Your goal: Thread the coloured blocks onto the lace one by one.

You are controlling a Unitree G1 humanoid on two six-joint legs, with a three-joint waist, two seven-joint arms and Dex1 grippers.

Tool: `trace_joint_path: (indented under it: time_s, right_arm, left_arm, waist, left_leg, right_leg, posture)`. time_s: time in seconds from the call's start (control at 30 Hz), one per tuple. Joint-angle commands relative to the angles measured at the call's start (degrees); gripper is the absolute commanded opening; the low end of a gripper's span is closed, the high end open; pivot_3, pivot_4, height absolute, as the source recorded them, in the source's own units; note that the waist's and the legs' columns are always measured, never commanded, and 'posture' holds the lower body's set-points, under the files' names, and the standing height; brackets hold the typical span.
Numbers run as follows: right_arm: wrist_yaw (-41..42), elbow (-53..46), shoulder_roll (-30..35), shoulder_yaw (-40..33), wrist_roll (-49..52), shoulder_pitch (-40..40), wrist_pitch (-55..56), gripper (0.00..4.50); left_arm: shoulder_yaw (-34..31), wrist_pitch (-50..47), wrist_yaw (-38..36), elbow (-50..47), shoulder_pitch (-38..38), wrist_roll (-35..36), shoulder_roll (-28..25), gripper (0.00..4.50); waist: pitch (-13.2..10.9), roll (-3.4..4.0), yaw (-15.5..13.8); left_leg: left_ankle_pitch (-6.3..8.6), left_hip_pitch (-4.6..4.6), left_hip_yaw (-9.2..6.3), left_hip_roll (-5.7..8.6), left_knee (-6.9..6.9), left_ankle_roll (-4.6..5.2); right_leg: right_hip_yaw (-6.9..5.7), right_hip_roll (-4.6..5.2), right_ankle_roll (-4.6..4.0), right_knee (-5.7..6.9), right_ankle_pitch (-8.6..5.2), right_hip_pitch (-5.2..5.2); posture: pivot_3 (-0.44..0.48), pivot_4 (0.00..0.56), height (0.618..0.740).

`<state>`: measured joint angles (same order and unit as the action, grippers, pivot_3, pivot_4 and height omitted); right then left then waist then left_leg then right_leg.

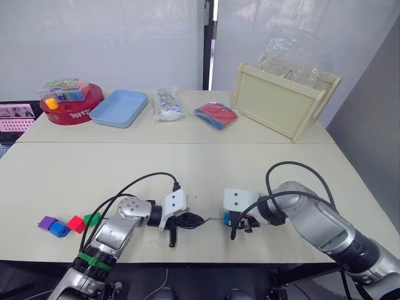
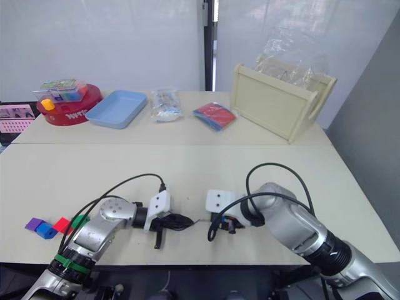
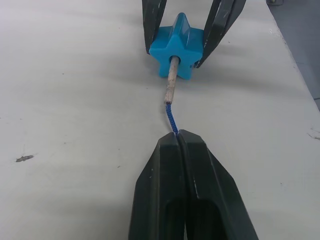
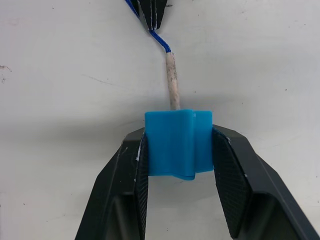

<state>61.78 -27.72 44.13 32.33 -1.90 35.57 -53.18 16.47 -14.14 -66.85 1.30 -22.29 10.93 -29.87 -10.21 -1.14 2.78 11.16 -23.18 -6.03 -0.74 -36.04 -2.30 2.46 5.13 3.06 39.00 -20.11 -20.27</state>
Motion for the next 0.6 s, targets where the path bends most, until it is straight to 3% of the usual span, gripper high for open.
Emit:
trace_joint_path:
  time_s: [0.03, 0.37, 0.6]
  right_arm:
    - [-0.1, -0.4, -0.4, 1.5, 0.8, -0.6, -1.0, 1.32]
    - [-0.5, -0.9, -0.5, 1.7, 1.1, -0.7, -1.1, 1.32]
    - [-0.8, -0.9, -0.6, 1.8, 1.2, -0.8, -1.5, 1.32]
  left_arm:
    - [-0.4, 0.4, 0.1, 0.5, -1.2, 0.4, 0.6, 0.00]
    - [0.5, 1.1, 1.1, 3.9, -4.7, 0.3, 5.9, 0.00]
    - [-1.2, -0.3, 2.2, 3.3, -4.6, 0.9, 5.7, 0.00]
  waist:
    - [0.0, 0.00, 0.0]
    - [0.0, -0.01, 0.0]
    - [0.0, -0.01, -0.1]
  left_leg:
    - [0.00, 0.00, 0.00, 0.00, 0.00, 0.00]
    - [0.00, -0.02, 0.00, 0.00, -0.02, 0.00]
    - [0.00, -0.02, 0.00, 0.01, -0.02, 0.00]
  right_leg:
    - [0.00, 0.00, 0.00, 0.00, 0.00, 0.00]
    - [-0.01, 0.00, 0.00, 0.00, 0.00, 0.00]
    - [-0.01, 0.00, 0.00, 0.00, 0.00, 0.00]
  posture:
    - [0.000, 0.150, 0.740]
    - [0.000, 0.150, 0.740]
    - [0.000, 0.150, 0.740]
